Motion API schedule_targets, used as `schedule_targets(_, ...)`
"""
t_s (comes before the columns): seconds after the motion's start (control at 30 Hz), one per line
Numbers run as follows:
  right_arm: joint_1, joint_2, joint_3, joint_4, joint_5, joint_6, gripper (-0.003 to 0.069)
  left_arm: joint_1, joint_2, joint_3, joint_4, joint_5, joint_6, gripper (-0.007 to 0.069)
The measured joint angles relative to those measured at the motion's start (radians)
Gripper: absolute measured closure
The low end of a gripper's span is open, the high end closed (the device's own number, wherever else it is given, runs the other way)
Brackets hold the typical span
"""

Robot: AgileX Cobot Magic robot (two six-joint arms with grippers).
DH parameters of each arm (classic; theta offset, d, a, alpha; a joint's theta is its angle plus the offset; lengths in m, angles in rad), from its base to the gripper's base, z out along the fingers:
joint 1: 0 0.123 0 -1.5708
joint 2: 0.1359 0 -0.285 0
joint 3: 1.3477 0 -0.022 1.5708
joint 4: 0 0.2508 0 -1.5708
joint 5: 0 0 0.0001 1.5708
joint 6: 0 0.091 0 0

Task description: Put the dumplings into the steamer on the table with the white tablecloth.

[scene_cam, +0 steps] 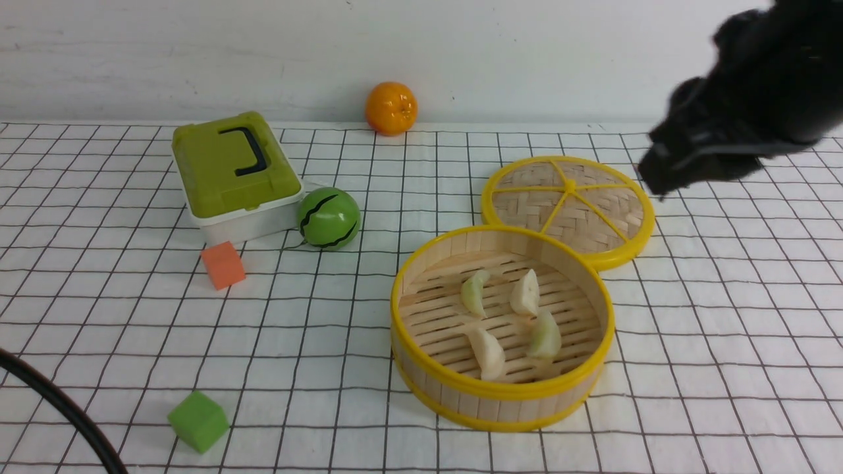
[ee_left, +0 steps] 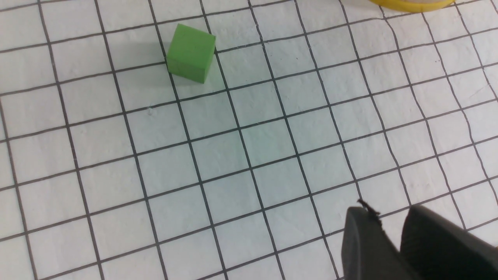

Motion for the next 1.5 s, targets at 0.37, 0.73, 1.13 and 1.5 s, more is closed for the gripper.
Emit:
schedule_targets(0.37,0.0,-0.49,0.474,0.001,-0.371,0.0,0.0616,0.0,0.0,0.0,0.0,-0.001,0.0,0.0461)
schedule_targets(0.73,0.0,-0.554,0.658,-0.008,-0.439,-0.003,0.0619,0.0,0.0,0.0,0.001,-0.001,0.0,0.045)
schedule_targets(1.13,0.0,-0.561,0.683,-0.028,-0.457,-0.003,0.0645,0.0,0.0,0.0,0.001,-0.001,0.0,0.0442)
schedule_targets(1.5,-0.19,-0.961,1.134,-0.194,-0.896,0.136,0.0682,0.0,0.0,0.0,0.003,-0.001,0.0,0.0442)
